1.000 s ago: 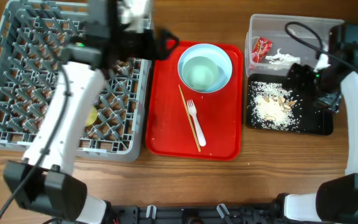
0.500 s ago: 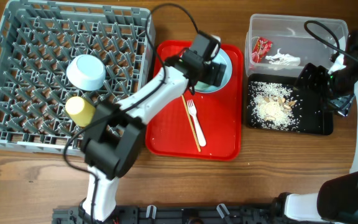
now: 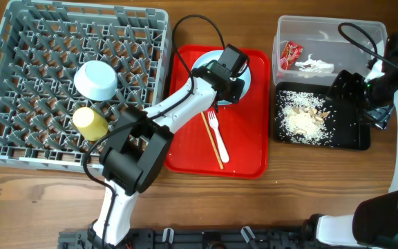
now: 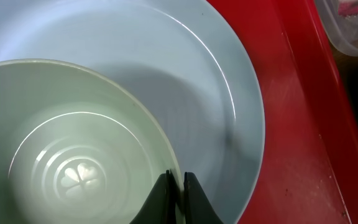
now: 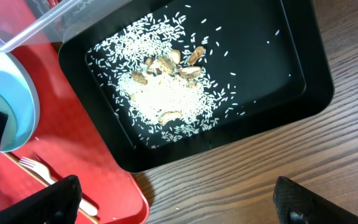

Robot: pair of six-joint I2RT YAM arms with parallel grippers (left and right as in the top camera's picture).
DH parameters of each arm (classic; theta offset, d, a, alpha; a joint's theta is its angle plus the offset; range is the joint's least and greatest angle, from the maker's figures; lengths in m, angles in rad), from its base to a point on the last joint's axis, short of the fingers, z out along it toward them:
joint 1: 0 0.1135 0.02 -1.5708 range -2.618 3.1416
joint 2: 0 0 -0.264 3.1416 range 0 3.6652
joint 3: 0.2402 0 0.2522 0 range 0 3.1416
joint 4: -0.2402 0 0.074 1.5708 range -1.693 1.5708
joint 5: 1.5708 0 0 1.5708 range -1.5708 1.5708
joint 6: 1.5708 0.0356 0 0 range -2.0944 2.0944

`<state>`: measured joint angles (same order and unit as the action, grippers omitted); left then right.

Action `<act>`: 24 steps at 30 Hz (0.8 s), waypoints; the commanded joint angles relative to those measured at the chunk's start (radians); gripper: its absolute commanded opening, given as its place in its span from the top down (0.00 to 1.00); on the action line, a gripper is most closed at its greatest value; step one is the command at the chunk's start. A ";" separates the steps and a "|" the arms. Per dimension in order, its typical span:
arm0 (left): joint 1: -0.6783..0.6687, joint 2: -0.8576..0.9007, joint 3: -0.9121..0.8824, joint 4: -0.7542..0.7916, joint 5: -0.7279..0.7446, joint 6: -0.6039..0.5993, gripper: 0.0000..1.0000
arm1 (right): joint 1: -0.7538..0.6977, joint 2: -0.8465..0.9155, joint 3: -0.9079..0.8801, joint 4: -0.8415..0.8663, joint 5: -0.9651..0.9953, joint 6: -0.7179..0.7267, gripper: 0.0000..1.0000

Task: Sort waste into correct bins and load items into the dishwasher rack
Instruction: 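Grasp the green bowl on the white plate with the left gripper, then place the green bowl with the left gripper into the rack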

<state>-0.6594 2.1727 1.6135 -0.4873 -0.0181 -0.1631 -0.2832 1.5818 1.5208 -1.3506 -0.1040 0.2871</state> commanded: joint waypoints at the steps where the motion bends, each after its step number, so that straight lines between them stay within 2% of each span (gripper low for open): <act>1: 0.003 -0.090 0.006 -0.008 0.010 -0.006 0.96 | 0.000 -0.019 0.010 -0.005 -0.009 0.003 0.00; 7: 0.068 -0.324 0.006 -0.034 0.060 -0.010 0.96 | 0.000 -0.019 0.010 -0.004 -0.009 0.002 0.00; 9: 0.136 -0.399 0.006 -0.049 0.148 -0.010 0.96 | 0.000 -0.019 0.010 -0.004 -0.009 0.002 0.00; 13: 0.360 -0.463 0.006 -0.048 0.514 -0.079 0.96 | 0.000 -0.019 0.010 -0.001 -0.009 0.002 0.00; 17: 0.587 -0.418 0.006 -0.048 0.836 -0.145 0.96 | 0.000 -0.019 0.010 -0.001 -0.009 0.002 0.00; 19: 0.653 -0.375 0.006 -0.047 0.922 -0.145 0.96 | 0.000 -0.019 0.010 -0.001 -0.009 0.002 0.00; 22: 0.736 -0.273 0.006 -0.004 1.138 -0.146 0.96 | 0.000 -0.019 0.010 -0.001 -0.009 0.002 0.00; 24: 0.762 -0.223 0.006 0.031 1.197 -0.183 0.96 | 0.000 -0.019 0.010 -0.002 -0.009 0.001 0.00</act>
<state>0.0635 1.8709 1.6135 -0.4911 0.9585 -0.2996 -0.2832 1.5818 1.5208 -1.3502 -0.1043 0.2871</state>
